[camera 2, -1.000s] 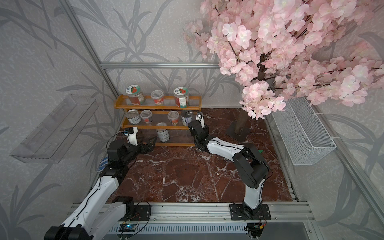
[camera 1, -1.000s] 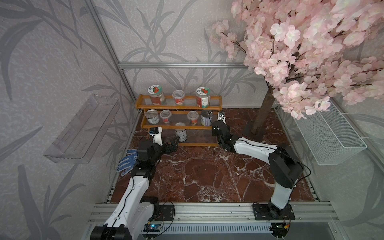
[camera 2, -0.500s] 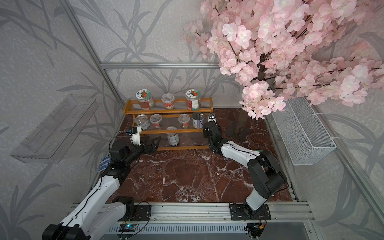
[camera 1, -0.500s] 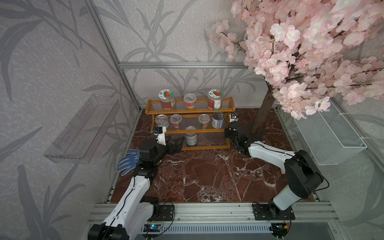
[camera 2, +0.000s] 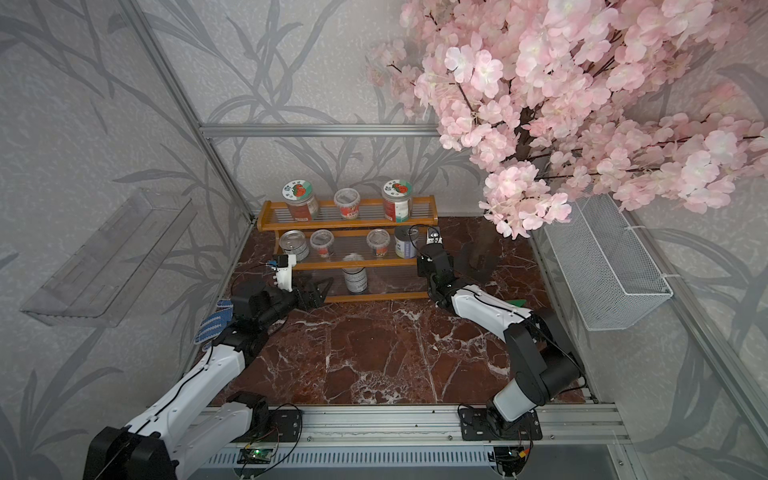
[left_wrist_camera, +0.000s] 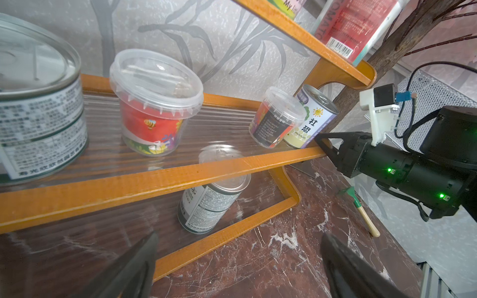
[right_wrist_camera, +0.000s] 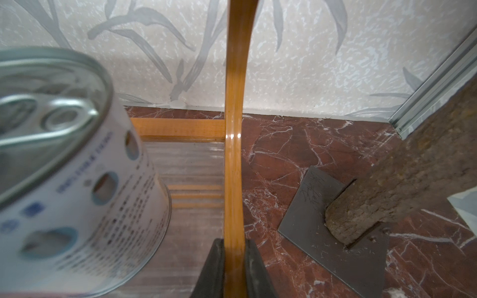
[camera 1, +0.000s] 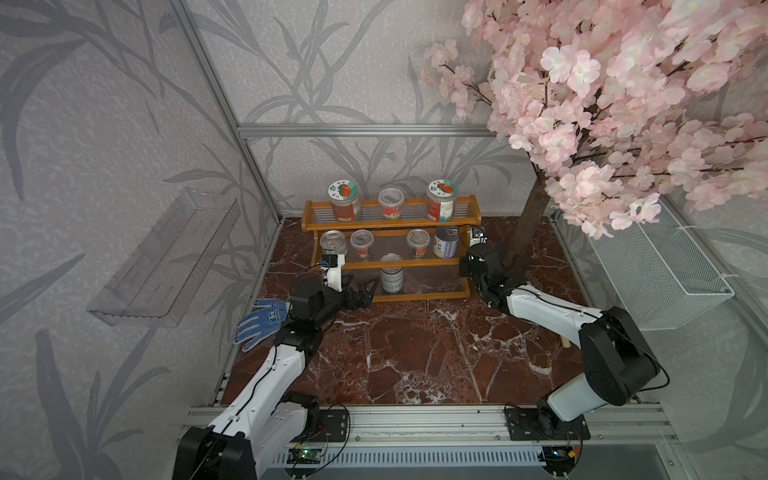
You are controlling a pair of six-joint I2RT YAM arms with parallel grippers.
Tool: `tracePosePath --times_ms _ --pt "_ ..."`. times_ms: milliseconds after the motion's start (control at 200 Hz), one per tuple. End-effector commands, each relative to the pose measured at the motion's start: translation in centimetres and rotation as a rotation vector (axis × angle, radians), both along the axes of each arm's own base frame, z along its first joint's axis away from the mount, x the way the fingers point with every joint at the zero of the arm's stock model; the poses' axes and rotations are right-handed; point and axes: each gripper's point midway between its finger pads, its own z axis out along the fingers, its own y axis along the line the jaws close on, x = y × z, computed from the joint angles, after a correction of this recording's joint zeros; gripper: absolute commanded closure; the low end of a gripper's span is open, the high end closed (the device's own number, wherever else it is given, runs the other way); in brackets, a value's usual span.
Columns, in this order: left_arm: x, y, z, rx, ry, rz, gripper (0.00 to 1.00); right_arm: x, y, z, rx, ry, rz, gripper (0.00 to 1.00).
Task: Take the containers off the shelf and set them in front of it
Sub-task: Move the shelf to the center of the board.
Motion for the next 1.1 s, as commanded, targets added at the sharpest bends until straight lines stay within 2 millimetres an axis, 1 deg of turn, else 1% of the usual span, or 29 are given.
tracePosePath --times_ms 0,95,245,410,510,680,755,785,840,895,1095 --pt "0.5 -0.7 1.7 0.001 -0.060 -0.035 0.00 -0.4 -5.0 1.9 -0.105 -0.063 -0.210 1.00" --pt "0.8 -1.0 1.6 0.001 -0.057 -0.046 0.00 -0.5 -5.6 1.9 -0.112 -0.069 -0.243 1.00" --pt "1.3 -1.4 1.6 0.006 -0.058 -0.061 0.00 -0.2 -5.5 1.8 -0.072 -0.072 -0.205 1.00" --pt "1.8 -1.5 2.0 0.015 -0.069 -0.068 0.00 0.1 -5.2 1.6 -0.084 -0.057 -0.167 1.00" --pt "1.9 -1.4 2.2 0.026 -0.077 -0.060 0.00 0.1 -5.7 1.6 -0.091 -0.049 -0.176 1.00" --pt "2.2 -1.0 3.9 0.033 -0.121 -0.028 0.00 0.0 -6.7 1.6 -0.110 -0.035 -0.197 1.00" --pt "2.2 -0.7 4.5 0.038 -0.141 -0.012 0.00 0.0 -6.6 1.7 -0.105 -0.035 -0.191 1.00" --pt "2.2 -0.5 4.6 0.042 -0.146 -0.003 0.00 0.1 -6.5 1.8 -0.099 -0.036 -0.187 0.97" --pt "2.3 -0.3 5.0 0.057 -0.158 0.009 0.00 0.1 -6.3 1.7 -0.097 -0.030 -0.180 0.86" --pt "2.3 -0.1 5.5 0.077 -0.169 0.020 0.00 0.1 -6.2 1.9 -0.097 -0.023 -0.177 0.80" --pt "2.4 1.1 7.6 0.159 -0.222 0.071 0.00 -0.6 -6.1 3.1 -0.053 -0.028 -0.162 0.70"
